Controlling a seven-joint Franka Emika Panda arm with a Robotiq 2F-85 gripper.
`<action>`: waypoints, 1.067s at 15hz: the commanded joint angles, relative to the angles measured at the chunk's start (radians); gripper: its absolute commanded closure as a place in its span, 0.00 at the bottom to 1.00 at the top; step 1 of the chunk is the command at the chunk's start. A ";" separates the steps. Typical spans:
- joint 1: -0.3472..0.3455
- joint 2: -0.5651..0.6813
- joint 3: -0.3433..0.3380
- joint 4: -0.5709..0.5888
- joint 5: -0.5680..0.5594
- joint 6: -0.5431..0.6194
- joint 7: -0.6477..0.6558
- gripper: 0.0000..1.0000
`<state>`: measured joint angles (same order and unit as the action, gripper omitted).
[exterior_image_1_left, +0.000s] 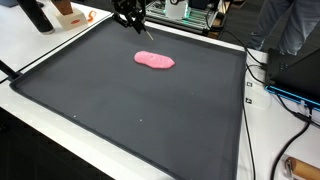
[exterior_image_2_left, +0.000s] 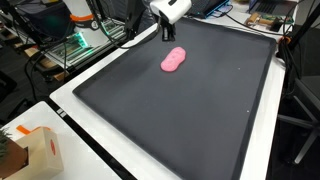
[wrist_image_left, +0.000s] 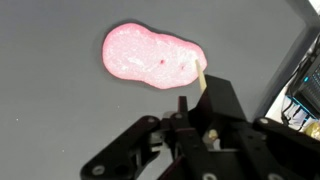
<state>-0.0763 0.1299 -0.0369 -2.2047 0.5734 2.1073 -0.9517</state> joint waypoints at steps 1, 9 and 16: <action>0.030 -0.077 0.026 -0.073 -0.087 0.061 0.077 0.94; 0.093 -0.166 0.078 -0.139 -0.223 0.154 0.194 0.94; 0.135 -0.214 0.104 -0.183 -0.369 0.246 0.307 0.94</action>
<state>0.0420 -0.0393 0.0605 -2.3368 0.2738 2.3117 -0.7038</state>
